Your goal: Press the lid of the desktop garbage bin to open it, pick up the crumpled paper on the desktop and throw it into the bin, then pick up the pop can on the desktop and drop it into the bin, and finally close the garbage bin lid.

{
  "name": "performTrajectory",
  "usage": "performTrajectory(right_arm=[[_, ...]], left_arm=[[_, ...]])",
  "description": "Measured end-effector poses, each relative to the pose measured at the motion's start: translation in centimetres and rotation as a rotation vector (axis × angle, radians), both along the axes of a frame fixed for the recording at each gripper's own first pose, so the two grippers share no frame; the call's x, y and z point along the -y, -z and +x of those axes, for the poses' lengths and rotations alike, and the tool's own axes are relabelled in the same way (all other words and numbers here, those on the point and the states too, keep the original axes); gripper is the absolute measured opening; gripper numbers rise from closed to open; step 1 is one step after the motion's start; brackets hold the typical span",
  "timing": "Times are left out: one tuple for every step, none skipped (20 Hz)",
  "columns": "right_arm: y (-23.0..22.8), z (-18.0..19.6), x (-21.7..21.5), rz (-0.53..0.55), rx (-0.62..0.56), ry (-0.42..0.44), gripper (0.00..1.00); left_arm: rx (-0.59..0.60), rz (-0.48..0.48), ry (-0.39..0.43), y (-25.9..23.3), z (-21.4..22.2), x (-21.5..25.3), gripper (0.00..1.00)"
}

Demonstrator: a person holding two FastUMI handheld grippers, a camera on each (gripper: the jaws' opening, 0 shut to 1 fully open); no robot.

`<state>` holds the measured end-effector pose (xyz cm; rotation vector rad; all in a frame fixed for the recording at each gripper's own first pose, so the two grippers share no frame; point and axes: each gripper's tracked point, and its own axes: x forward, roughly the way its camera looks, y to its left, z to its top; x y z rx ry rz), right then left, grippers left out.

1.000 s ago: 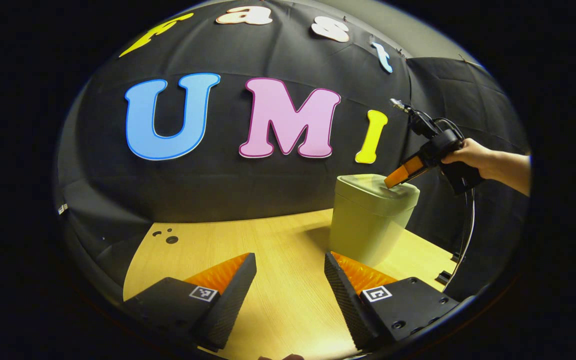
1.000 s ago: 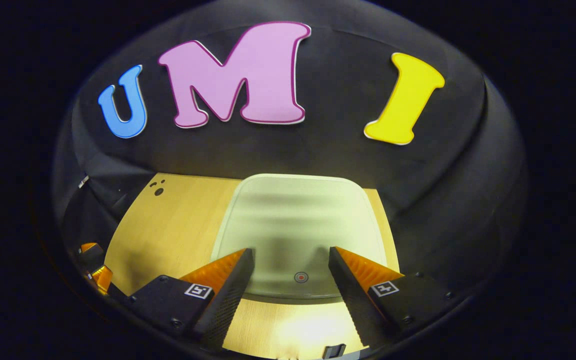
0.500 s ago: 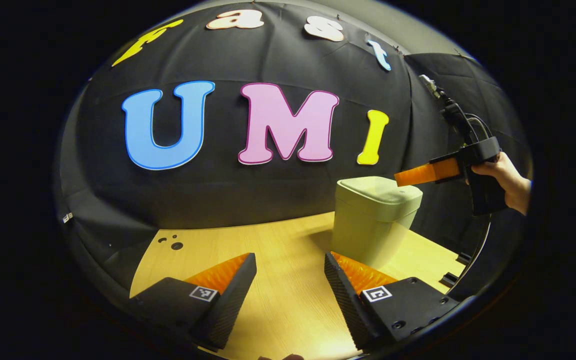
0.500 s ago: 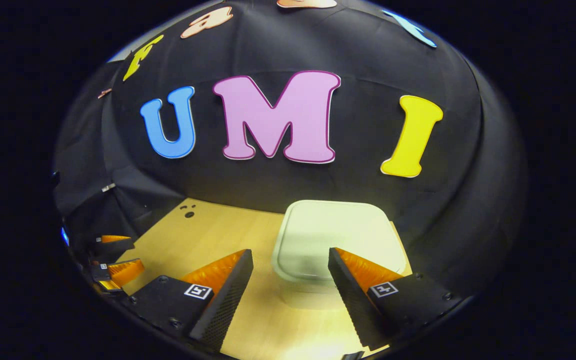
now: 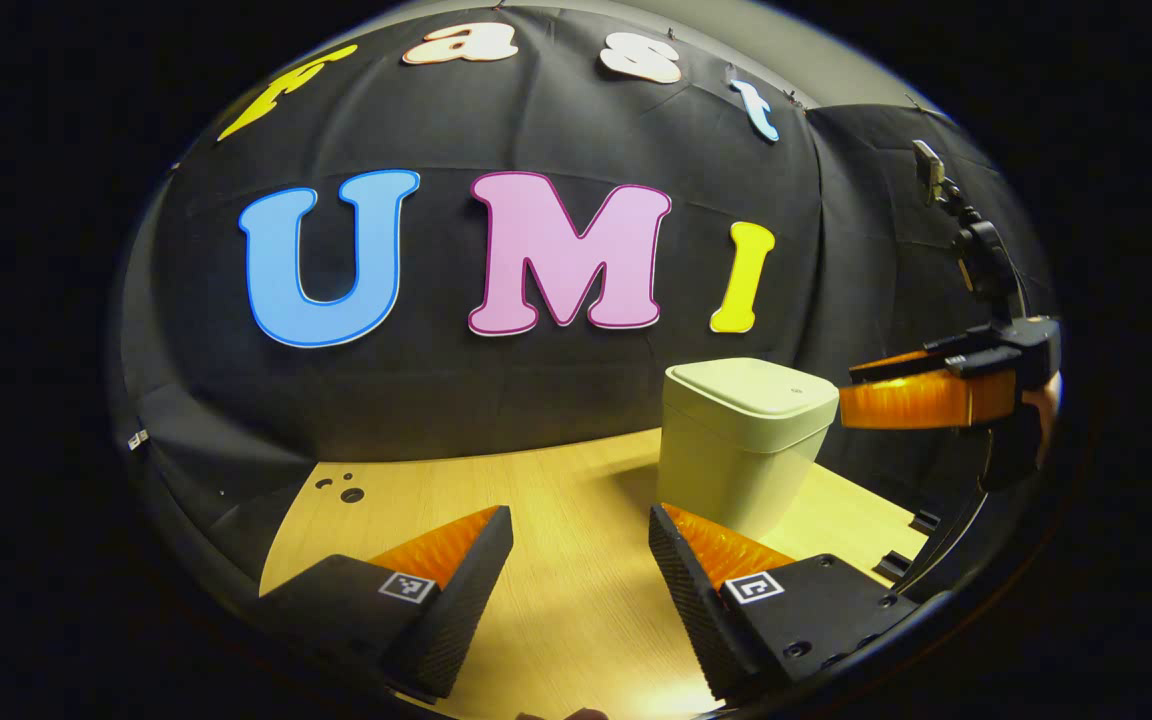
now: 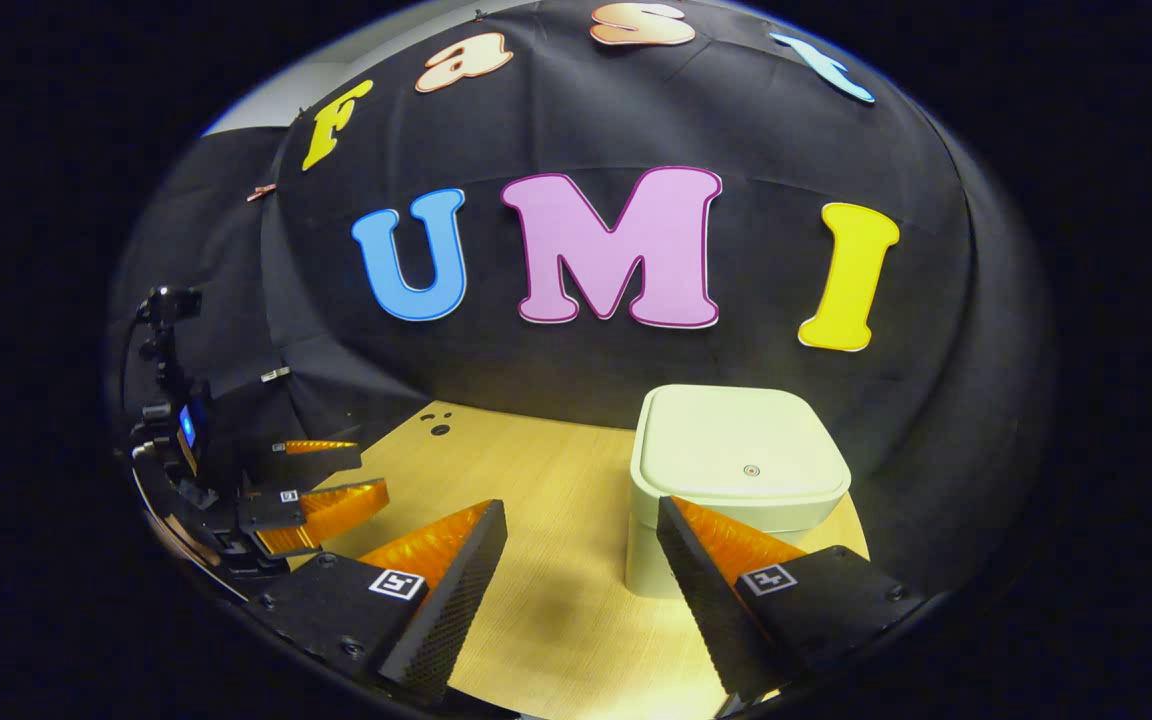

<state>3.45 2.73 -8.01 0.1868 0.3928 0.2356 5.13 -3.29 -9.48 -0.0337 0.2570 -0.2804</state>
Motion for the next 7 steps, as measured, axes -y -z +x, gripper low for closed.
performTrajectory(right_arm=[[0.2,-0.5,-0.3,0.005,0.000,-0.006,0.98],[0.2,-1.0,-0.7,0.018,0.003,-0.017,0.98],[0.4,-1.2,-1.0,0.026,0.005,-0.023,0.98],[0.8,-1.5,-1.0,0.028,0.001,-0.029,0.98],[1.2,-1.6,-0.9,0.027,-0.006,-0.034,0.98],[1.7,-1.7,-0.7,0.027,-0.011,-0.035,0.98],[1.9,-1.8,-0.6,0.031,-0.016,-0.039,0.98]], left_arm=[[0.005,0.001,-0.003,0.0,0.0,0.1,0.90],[0.006,0.006,-0.010,0.0,0.0,0.2,0.90],[0.010,0.011,-0.017,-0.1,0.0,0.3,0.90],[0.007,0.015,-0.026,-0.2,0.0,0.4,0.90],[0.008,0.016,-0.034,-0.3,-0.1,0.4,0.90],[0.006,0.013,-0.038,-0.3,-0.3,0.6,0.90],[0.004,0.010,-0.038,-0.4,-0.4,0.9,0.89]])
